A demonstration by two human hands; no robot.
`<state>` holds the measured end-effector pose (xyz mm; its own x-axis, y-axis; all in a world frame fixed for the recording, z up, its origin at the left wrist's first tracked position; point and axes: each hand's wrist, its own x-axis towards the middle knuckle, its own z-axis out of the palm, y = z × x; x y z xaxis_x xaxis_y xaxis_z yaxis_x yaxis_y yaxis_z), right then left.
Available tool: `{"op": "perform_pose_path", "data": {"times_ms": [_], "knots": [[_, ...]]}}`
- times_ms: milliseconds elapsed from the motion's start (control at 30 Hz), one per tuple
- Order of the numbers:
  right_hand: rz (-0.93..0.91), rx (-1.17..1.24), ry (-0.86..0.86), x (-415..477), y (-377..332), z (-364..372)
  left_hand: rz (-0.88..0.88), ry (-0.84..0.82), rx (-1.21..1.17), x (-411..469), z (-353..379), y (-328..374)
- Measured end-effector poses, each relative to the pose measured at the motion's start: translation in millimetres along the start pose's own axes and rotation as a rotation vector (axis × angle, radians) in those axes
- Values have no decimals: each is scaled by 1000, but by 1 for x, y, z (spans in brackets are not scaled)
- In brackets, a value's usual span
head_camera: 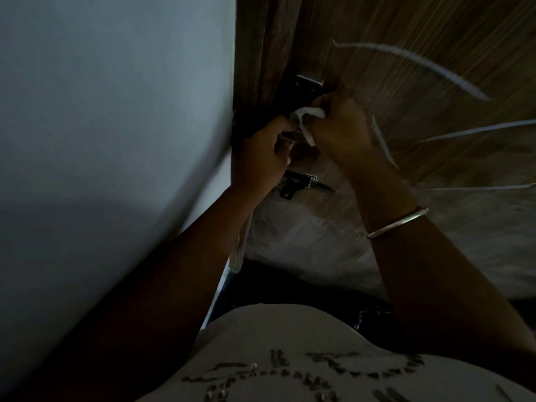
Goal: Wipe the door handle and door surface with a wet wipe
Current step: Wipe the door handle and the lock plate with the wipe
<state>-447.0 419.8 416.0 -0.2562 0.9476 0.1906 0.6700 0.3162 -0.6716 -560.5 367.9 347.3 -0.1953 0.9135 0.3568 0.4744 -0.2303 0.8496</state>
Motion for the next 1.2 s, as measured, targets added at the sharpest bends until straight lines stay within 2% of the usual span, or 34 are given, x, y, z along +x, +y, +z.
{"op": "perform_pose_path", "data": {"times_ms": [167,400,533,700,833,1000,1200], "knots": [[43,-196,5,7,5,5,4,18,3,1,1,-2],[121,-126,47,3,5,13,-10,28,-3,1,4,-4],[87,-138,45,2,6,11,6,22,19,1,4,-6],[19,46,176,-3,-2,11,2,21,33,2,6,-6],[66,110,118,-3,-10,15,68,72,58,0,11,-5],[18,52,73,-5,-12,16,96,84,92,1,13,-9],[-37,-31,97,-7,-12,19,144,135,70,3,15,-9]]}}
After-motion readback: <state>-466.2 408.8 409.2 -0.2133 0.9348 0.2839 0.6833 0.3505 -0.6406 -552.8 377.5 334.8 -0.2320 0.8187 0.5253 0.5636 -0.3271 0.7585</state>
